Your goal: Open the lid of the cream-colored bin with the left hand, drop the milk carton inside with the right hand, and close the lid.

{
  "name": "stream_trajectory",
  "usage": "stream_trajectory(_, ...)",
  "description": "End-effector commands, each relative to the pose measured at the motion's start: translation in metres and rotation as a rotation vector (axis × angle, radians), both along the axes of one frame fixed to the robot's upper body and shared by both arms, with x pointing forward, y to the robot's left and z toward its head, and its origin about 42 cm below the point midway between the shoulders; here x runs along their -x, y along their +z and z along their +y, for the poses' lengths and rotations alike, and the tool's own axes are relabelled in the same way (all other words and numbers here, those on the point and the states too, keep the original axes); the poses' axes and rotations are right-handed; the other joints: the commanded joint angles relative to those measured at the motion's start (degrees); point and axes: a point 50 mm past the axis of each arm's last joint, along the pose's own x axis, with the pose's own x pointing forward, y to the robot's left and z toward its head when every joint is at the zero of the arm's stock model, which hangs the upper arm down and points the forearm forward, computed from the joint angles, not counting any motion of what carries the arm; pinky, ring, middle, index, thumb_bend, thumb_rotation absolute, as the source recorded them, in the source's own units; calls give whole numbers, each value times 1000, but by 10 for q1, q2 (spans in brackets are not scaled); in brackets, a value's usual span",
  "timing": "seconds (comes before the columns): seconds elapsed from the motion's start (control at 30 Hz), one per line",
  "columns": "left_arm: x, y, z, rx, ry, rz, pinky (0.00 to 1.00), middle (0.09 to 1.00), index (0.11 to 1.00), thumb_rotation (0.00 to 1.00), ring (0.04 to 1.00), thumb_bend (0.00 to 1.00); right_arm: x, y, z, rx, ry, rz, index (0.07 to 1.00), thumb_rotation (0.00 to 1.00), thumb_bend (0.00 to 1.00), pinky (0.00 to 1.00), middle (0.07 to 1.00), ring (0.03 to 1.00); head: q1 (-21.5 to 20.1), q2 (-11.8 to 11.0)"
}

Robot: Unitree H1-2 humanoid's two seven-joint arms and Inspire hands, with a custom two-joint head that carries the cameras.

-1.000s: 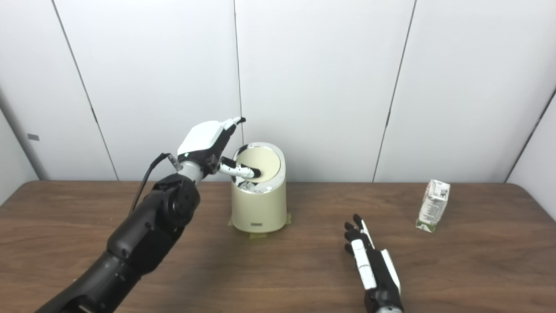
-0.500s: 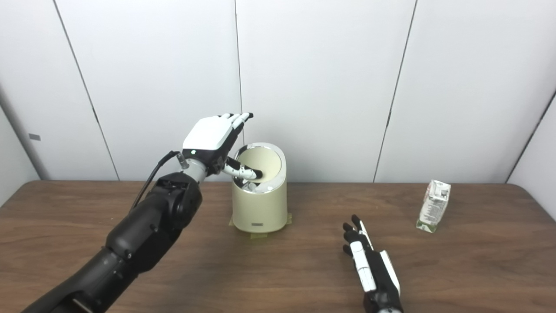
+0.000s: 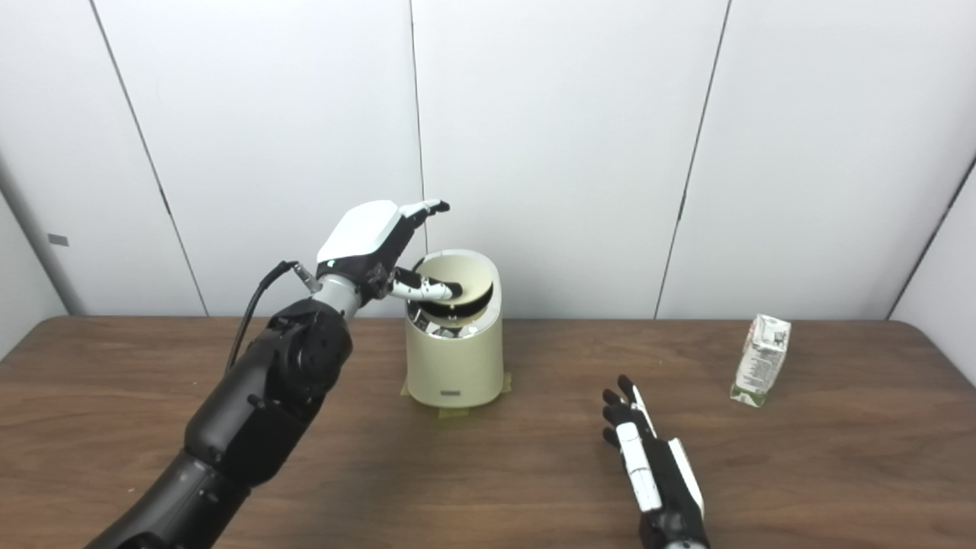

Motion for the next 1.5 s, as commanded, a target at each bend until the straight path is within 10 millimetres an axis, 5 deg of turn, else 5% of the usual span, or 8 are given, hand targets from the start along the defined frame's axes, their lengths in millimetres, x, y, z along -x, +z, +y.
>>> stream_trajectory(0.0,2,38,-2,38,-13,-117,734,890,887,295,852,723,-5,18,-1,3,10,-72,999,1000,632,906,946,936,5,2)
stream_trajectory(0.4,27,31,26,201,19,-96,760,888,878,389,855,565,-8,18,-3,-34,0,-57,988,966,628,910,934,934,3,6)
stream_trajectory(0.7,77,-5,64,410,17,-12,783,883,888,598,866,440,-8,21,-6,-43,-9,-71,983,933,619,896,932,925,-10,14)
stream_trajectory(0.93,120,-35,83,622,45,68,836,886,914,865,883,378,-8,24,-11,-26,-13,-80,982,923,605,897,942,933,-23,19)
stream_trajectory(1.23,173,-75,81,743,62,217,881,922,957,896,917,362,-2,30,-18,30,-27,-87,976,778,580,824,949,917,-64,23)
stream_trajectory(1.47,193,-96,84,877,44,313,987,956,980,893,967,343,6,45,-34,40,-61,-97,932,489,606,832,937,902,-104,20)
